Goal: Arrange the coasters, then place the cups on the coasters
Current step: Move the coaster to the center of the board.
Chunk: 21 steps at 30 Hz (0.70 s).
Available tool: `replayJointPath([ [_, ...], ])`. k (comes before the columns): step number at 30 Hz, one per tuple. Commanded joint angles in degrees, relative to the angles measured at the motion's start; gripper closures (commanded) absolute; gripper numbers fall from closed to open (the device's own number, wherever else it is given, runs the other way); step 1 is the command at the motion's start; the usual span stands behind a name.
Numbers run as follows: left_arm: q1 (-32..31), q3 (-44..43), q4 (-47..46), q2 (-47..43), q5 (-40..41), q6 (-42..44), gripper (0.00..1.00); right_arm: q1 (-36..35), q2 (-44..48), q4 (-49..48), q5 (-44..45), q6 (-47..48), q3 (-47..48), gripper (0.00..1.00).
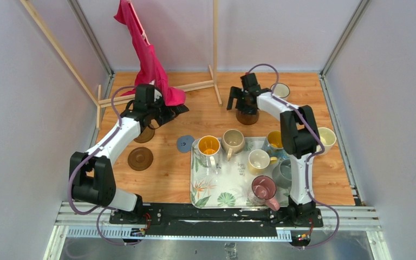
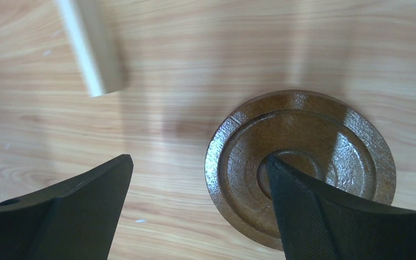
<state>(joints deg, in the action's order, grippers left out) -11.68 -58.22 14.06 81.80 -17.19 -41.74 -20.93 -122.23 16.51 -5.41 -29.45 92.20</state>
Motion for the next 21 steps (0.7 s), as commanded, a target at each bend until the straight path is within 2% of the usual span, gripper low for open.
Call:
replayJointPath([
  [1,0.3,3.16,2.99,-3.15,3.89,0.34,0.0,-6.96,-7.81,8.53,-7.33,-2.19,6.93,0.03],
  [8,4.3,10.31,5.4,-11.15,8.53,-0.27,0.0,-15.89,-15.35,10.82,-12.01,-3.48,19.53,0.04],
  [12,7.3,10.52,11.53,-16.87,13.86,2.35,0.0,-19.34,-20.13,10.91,-15.87,-4.61,26.89,0.04],
  [17,7.94,10.5,18.63,-21.26,23.34,3.53,0.0,-23.35,-26.78,10.52,-20.97,-5.79,38.0,0.03],
  [21,8.25,12.04,20.58,-22.68,24.53,2.84,0.0,-26.18,-31.46,6.68,-25.16,-8.05,44.6,0.0],
])
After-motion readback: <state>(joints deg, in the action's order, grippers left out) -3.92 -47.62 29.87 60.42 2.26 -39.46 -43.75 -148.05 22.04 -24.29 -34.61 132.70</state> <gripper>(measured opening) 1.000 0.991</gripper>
